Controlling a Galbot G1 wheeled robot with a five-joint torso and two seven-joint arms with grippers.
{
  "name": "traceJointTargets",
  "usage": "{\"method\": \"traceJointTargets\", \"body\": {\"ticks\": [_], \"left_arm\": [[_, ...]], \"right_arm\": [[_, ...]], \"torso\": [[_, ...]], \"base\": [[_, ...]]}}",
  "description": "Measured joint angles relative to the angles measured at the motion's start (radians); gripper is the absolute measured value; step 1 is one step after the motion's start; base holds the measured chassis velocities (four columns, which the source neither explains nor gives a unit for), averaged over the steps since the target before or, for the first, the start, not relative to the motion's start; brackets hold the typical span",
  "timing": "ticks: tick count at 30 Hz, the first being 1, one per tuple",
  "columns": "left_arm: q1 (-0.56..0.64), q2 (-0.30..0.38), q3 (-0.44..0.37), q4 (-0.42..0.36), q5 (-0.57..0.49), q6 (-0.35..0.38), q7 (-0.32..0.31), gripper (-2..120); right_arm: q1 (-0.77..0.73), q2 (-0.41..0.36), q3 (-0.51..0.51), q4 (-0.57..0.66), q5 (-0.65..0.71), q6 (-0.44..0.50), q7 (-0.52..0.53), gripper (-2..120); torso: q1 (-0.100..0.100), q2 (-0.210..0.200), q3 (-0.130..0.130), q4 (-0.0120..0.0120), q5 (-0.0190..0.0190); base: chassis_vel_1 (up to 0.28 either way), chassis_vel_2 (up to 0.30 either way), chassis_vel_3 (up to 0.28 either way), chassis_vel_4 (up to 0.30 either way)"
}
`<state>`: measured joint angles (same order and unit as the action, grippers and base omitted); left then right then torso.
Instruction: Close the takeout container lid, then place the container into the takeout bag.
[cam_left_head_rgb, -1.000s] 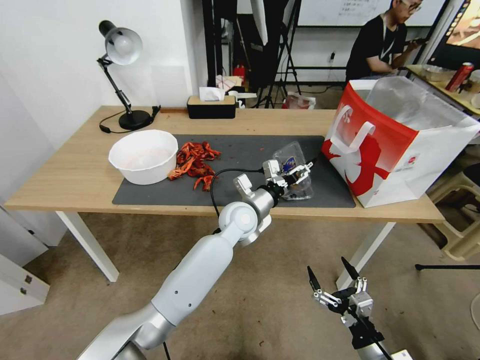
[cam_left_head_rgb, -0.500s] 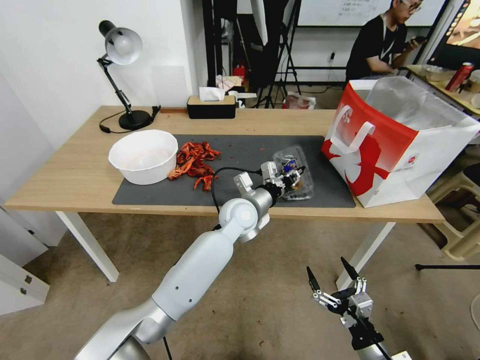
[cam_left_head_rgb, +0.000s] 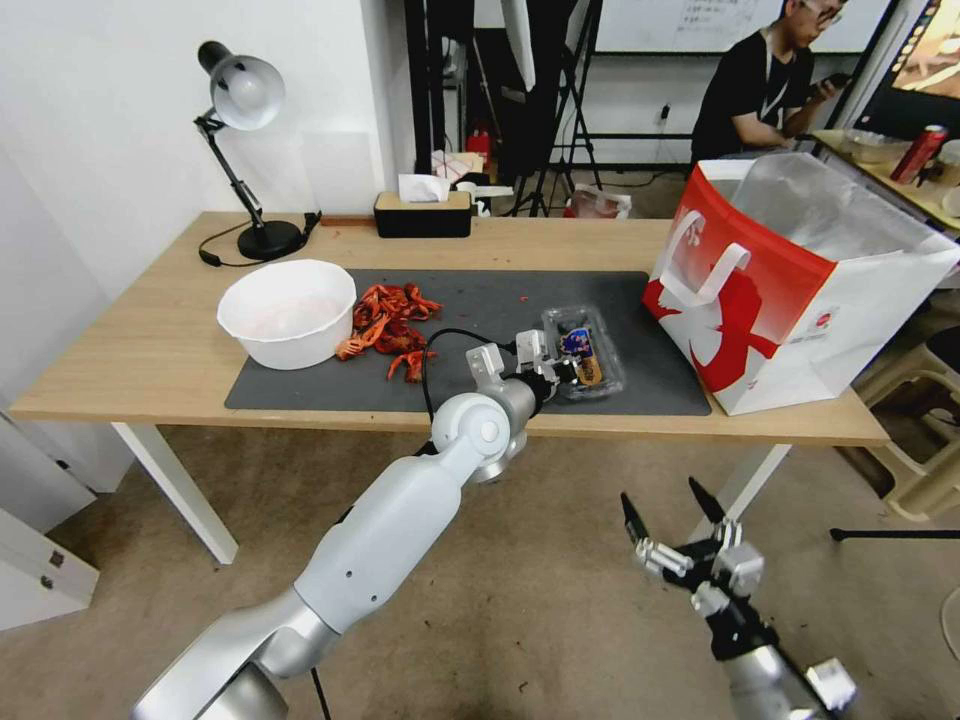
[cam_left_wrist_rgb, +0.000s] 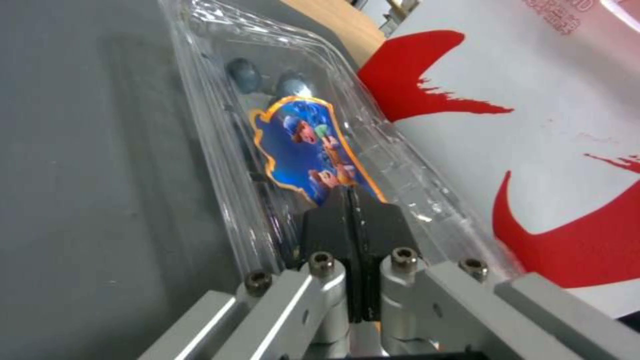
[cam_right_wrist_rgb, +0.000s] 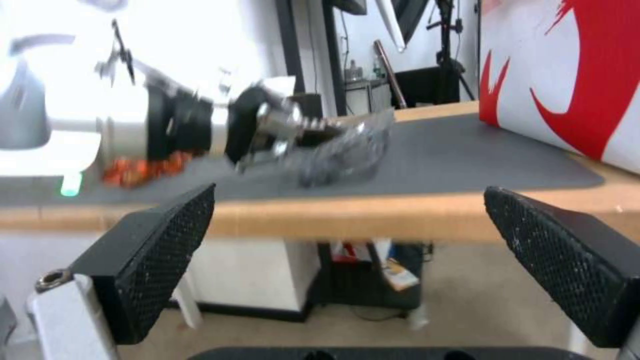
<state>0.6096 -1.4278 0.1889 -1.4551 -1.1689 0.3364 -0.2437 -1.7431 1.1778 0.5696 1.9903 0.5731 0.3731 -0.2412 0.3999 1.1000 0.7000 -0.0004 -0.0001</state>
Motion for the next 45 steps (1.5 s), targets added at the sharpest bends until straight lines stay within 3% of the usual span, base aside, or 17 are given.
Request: {"method": "traceJointTargets", "body": {"ticks": [3,6,7,9,13,15,19,27,32,35,39,45], "left_arm": [[-0.001,0.007,0.0,-0.001,0.001,-0.001,0.001,0],[-0.002,0.016,0.001,-0.005,0.0,-0.002,0.002,0],[-0.002,0.016,0.001,-0.005,0.0,-0.002,0.002,0],[-0.002,0.023,0.001,-0.008,-0.002,-0.003,0.003,0],[-0.003,0.031,0.003,-0.01,-0.006,-0.004,0.008,0],[-0.003,0.032,0.003,-0.01,-0.006,-0.004,0.008,0],[-0.002,0.034,0.003,-0.012,-0.008,-0.006,0.009,0],[-0.002,0.029,0.004,-0.009,-0.007,-0.01,0.018,0],[-0.003,0.023,0.012,-0.006,-0.006,-0.012,0.022,0],[-0.016,0.013,0.027,0.011,-0.005,-0.015,0.028,0],[-0.033,-0.005,0.049,0.035,-0.005,-0.02,0.037,0],[-0.056,-0.03,0.079,0.068,-0.004,-0.027,0.047,0]], "right_arm": [[0.041,-0.024,0.006,0.027,0.108,-0.071,0.003,100],[0.126,-0.054,0.014,0.07,0.298,-0.178,0.036,100],[0.126,-0.054,0.014,0.07,0.298,-0.178,0.036,100],[0.194,-0.076,0.015,0.104,0.45,-0.264,0.101,100],[0.27,-0.098,0.007,0.122,0.572,-0.351,0.217,100],[0.279,-0.101,0.005,0.122,0.58,-0.361,0.229,100],[0.401,-0.125,-0.029,0.102,0.65,-0.473,0.383,100],[0.579,-0.161,-0.061,0.036,0.695,-0.622,0.531,100],[0.644,-0.177,-0.075,0.008,0.705,-0.697,0.58,100],[0.686,-0.19,-0.078,-0.014,0.719,-0.807,0.616,100],[0.713,-0.199,-0.082,-0.033,0.736,-0.876,0.653,100],[0.752,-0.199,-0.089,-0.074,0.772,-0.92,0.698,100]], "torso": [[0.0,0.0,0.0,0.0002,0.0001],[0.0,0.0,0.0,0.0004,0.0002],[0.0,0.0,0.0,0.0004,0.0002],[0.0,0.0,0.0,0.0004,0.0],[0.0,0.0,0.0,0.0006,0.0001],[0.0,0.0,0.0,0.0005,0.0001],[0.0,0.0,0.0,0.0004,0.0003],[0.0,0.0,0.0,0.0006,0.0002],[0.0,0.0,0.0,0.0005,0.0001],[0.0,0.0,0.0,0.0005,0.0003],[0.0,0.0,0.0,0.0003,0.0002],[0.0,0.0,0.0,0.0001,0.0002]], "base": [[0.0,0.0,0.0,0.0],[0.0,0.0,0.0,0.0],[0.0,0.0,0.0,0.0],[0.0,0.0,0.0,0.0],[0.0,0.0,0.0,0.0],[0.0,0.0,0.0,0.0],[0.0,0.0,0.0,0.0],[0.0,0.0,0.0,0.0],[0.0,0.0,0.0,0.0],[0.0,0.0,0.0,0.0],[0.0,0.0,0.0,0.0],[0.0,0.0,0.0,0.0]]}}
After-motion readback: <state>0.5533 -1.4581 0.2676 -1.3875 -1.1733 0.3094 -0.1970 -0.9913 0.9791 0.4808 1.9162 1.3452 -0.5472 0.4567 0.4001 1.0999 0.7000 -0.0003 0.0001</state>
